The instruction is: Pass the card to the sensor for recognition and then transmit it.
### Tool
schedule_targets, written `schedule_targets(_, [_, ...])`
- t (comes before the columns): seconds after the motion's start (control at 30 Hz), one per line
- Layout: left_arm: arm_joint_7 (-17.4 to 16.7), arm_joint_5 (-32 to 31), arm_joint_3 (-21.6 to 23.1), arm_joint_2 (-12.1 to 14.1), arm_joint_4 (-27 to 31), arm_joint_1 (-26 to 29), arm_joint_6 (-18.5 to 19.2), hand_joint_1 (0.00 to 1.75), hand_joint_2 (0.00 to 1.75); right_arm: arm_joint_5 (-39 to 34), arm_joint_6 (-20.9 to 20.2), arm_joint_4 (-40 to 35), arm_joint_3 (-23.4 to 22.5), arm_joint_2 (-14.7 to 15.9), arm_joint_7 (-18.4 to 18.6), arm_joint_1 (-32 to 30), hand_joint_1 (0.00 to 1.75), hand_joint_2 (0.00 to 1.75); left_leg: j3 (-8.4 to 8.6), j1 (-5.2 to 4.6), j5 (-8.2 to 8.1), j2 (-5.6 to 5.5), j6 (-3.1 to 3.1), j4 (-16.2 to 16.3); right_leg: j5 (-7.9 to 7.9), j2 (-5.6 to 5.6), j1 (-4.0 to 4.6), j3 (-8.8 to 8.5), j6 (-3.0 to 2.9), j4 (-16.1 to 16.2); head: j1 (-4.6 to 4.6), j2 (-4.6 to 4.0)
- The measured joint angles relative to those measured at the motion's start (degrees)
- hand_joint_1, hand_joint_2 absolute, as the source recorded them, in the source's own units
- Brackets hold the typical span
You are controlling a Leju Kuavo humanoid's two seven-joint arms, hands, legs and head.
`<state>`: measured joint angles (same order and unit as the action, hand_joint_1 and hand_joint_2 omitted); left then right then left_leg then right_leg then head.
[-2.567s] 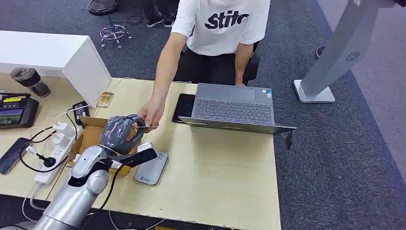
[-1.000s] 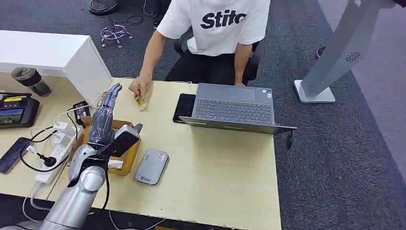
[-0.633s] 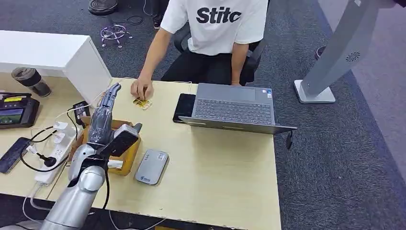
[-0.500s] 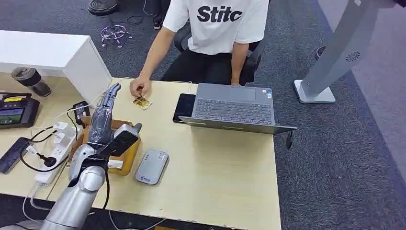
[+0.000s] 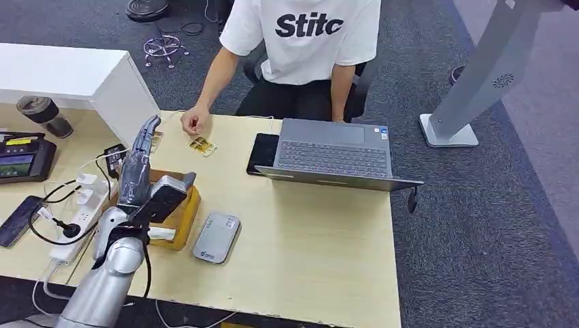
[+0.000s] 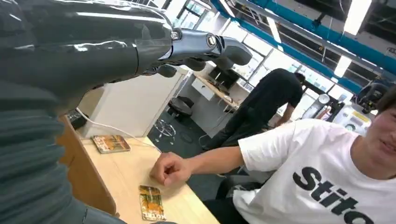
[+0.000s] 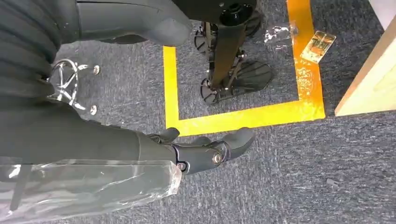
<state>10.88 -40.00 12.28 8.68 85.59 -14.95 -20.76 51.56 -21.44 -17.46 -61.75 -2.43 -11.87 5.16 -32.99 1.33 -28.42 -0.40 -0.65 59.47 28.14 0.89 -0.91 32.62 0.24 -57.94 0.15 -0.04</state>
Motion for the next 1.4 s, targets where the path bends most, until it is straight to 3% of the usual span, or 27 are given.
schedule_targets(0.43, [-0.1, 0.5, -0.2, 0.1, 1.1, 0.4, -0.1, 0.00, 1.75, -0.2, 0.0, 0.0, 0.0, 0.0, 0.0, -0.3, 0.00, 1.75, -0.03, 0.00, 0.00, 0.00, 0.00, 0.0, 0.00, -0.01, 0.00, -0.02, 0.00, 0.0, 0.02, 0.00])
schedule_targets(0.67, [-1.4, 3.4, -4.3, 3.0, 8.7, 6.5, 1.6, 0.00, 1.75, -1.2, 0.0, 0.0, -0.7, 0.0, -1.0, -1.6, 0.00, 1.75, -0.04, 0.01, -0.07, 0.04, -0.03, 0.0, 0.08, 0.04, 0.01, 0.05, -0.01, 0.0, 0.00, 0.00])
schedule_targets(1.0, [0.5, 4.5, -5.7, 2.5, 12.1, 9.5, 1.6, 0.00, 1.75, -1.1, 0.0, -0.1, -1.5, 0.0, -0.7, -1.6, 0.00, 1.75, -0.04, 0.00, -0.06, 0.04, -0.03, 0.0, 0.07, 0.04, 0.00, 0.03, 0.00, 0.0, 0.02, 0.00])
schedule_targets(1.17, [-1.0, 7.1, -5.9, 2.5, 14.8, 12.0, 5.8, 0.00, 1.75, -0.6, 0.0, -0.1, -1.7, 0.0, 0.2, -1.8, 0.00, 1.75, -0.02, 0.00, -0.08, 0.10, -0.01, 0.0, 0.07, 0.09, 0.00, 0.05, -0.01, 0.0, 0.00, 0.00])
schedule_targets(1.4, [-1.4, 5.2, -6.1, 2.6, 17.5, 14.5, 7.3, 0.00, 1.75, 0.1, 0.0, -0.1, -1.8, 0.0, 0.3, -1.9, 0.00, 1.75, -0.05, 0.00, -0.09, 0.04, 0.00, 0.0, 0.09, 0.03, 0.00, 0.05, 0.00, 0.0, 0.02, 0.00])
